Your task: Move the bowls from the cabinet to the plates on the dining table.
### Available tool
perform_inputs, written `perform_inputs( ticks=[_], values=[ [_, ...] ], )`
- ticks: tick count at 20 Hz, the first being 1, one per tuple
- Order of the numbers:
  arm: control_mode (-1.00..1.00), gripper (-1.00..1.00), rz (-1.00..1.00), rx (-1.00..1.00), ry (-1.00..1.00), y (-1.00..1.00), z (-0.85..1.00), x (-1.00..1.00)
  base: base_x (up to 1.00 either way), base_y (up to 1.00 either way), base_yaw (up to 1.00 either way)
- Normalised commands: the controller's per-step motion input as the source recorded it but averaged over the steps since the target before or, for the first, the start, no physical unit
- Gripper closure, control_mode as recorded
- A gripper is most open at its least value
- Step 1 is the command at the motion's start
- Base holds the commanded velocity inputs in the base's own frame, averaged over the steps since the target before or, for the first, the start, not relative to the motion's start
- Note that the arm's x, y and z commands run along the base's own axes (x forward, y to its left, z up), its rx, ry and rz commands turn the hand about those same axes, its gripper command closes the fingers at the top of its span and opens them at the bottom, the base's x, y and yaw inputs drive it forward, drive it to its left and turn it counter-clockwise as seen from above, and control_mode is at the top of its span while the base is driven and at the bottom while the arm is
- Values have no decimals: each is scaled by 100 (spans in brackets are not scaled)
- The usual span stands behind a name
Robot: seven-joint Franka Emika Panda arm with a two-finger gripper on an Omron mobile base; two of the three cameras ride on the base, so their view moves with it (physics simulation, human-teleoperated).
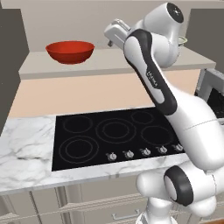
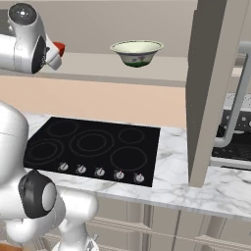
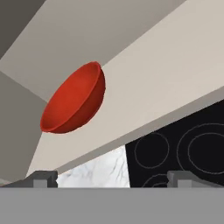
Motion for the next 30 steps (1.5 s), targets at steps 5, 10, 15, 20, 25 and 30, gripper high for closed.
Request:
perform_inputs(
  ticks=[5,10,15,20,25,30],
  values=[
    [-100,-100,2,0,0,0,-9,43,0,0,0],
    [-100,-100,5,0,0,0,-2,53,0,0,0],
    [-100,-100,4,-1,3,7,-1,63,0,0,0],
    [-100,-100,3,-6,7,29,-8,52,0,0,0],
    [-100,-100,0,-9,6,45,-5,53,0,0,0],
    [-100,-100,0,-7,1,31,0,54,0,0,0]
  ],
)
